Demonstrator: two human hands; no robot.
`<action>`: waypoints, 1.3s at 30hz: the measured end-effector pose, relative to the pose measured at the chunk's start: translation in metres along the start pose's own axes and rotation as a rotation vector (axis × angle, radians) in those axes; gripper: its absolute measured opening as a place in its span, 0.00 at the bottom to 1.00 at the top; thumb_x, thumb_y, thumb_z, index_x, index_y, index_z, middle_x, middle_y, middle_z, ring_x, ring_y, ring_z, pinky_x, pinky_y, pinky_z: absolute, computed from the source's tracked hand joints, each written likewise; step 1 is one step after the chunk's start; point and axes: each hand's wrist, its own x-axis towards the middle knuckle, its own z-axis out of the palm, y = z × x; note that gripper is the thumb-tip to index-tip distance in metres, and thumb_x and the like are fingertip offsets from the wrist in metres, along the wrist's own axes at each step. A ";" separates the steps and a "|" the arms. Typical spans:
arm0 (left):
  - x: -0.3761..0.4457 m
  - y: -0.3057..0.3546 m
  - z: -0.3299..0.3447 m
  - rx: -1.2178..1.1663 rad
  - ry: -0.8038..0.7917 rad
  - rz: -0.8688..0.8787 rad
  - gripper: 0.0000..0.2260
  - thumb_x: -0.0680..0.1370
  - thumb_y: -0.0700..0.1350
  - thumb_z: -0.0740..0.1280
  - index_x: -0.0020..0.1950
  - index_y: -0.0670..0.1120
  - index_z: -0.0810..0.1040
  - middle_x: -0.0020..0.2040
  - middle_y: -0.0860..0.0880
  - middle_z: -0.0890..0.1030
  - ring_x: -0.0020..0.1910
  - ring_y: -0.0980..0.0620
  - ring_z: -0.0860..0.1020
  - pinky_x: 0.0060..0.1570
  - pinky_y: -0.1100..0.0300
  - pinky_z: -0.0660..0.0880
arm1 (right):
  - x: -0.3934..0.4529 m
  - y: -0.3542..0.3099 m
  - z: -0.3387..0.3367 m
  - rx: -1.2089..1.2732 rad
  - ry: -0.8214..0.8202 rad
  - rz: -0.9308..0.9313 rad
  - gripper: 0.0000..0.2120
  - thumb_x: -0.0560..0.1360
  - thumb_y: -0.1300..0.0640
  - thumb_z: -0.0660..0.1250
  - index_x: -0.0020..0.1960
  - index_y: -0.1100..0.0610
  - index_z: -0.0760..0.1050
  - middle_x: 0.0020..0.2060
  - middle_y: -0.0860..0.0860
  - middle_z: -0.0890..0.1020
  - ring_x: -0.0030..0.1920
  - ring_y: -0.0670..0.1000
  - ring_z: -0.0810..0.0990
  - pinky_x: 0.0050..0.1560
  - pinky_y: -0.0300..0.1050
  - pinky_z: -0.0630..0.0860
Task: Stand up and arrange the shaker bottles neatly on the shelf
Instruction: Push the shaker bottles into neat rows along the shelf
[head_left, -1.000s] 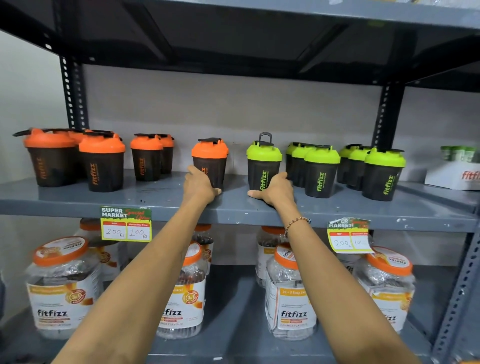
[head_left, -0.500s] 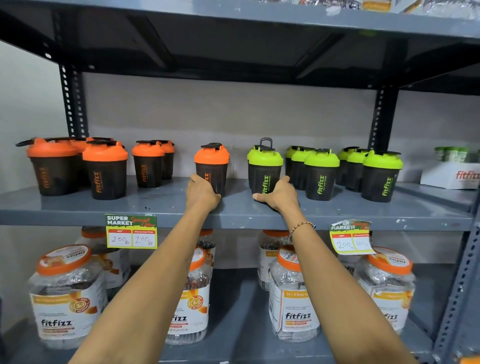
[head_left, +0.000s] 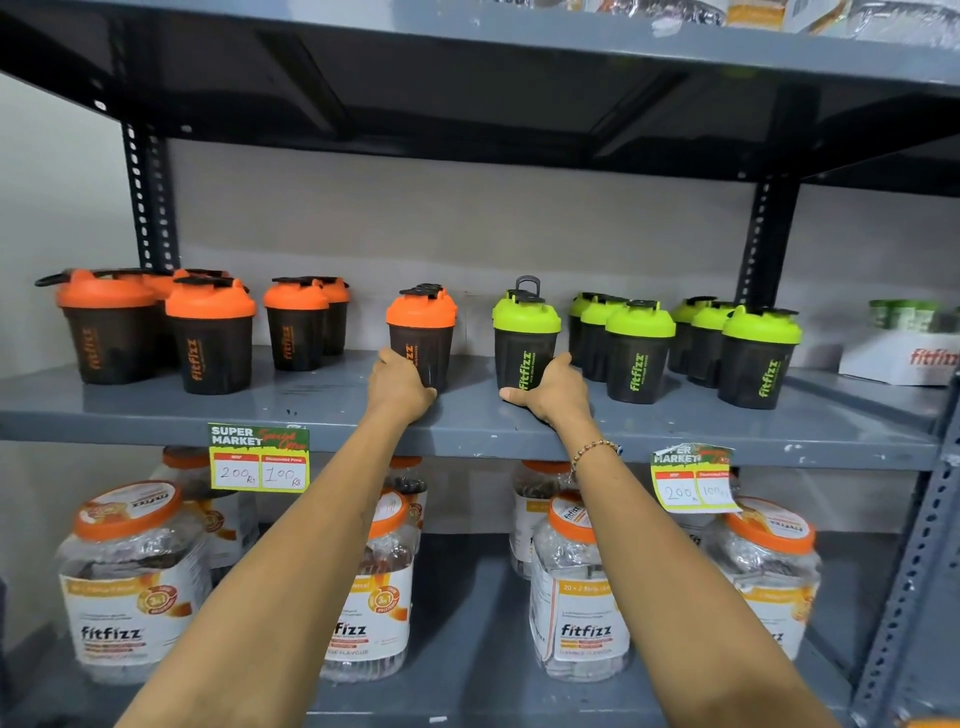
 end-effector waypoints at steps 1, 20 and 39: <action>0.000 0.000 -0.001 0.001 -0.001 0.004 0.30 0.72 0.42 0.73 0.67 0.37 0.61 0.66 0.37 0.71 0.65 0.38 0.71 0.62 0.48 0.71 | 0.001 0.001 0.001 0.001 0.000 -0.005 0.38 0.66 0.46 0.77 0.65 0.65 0.63 0.63 0.61 0.76 0.64 0.62 0.74 0.57 0.53 0.73; 0.004 -0.151 -0.161 0.170 0.681 0.364 0.15 0.73 0.38 0.67 0.59 0.37 0.73 0.56 0.36 0.74 0.56 0.35 0.71 0.56 0.47 0.66 | -0.088 -0.172 0.101 0.211 -0.014 -0.307 0.08 0.72 0.55 0.71 0.47 0.59 0.81 0.50 0.56 0.85 0.56 0.57 0.81 0.54 0.45 0.74; 0.082 -0.230 -0.241 0.108 0.190 -0.168 0.43 0.68 0.57 0.75 0.71 0.38 0.56 0.66 0.37 0.71 0.64 0.37 0.73 0.60 0.44 0.72 | -0.105 -0.279 0.217 0.156 -0.003 -0.099 0.42 0.64 0.47 0.78 0.65 0.63 0.58 0.64 0.62 0.74 0.65 0.64 0.73 0.61 0.54 0.72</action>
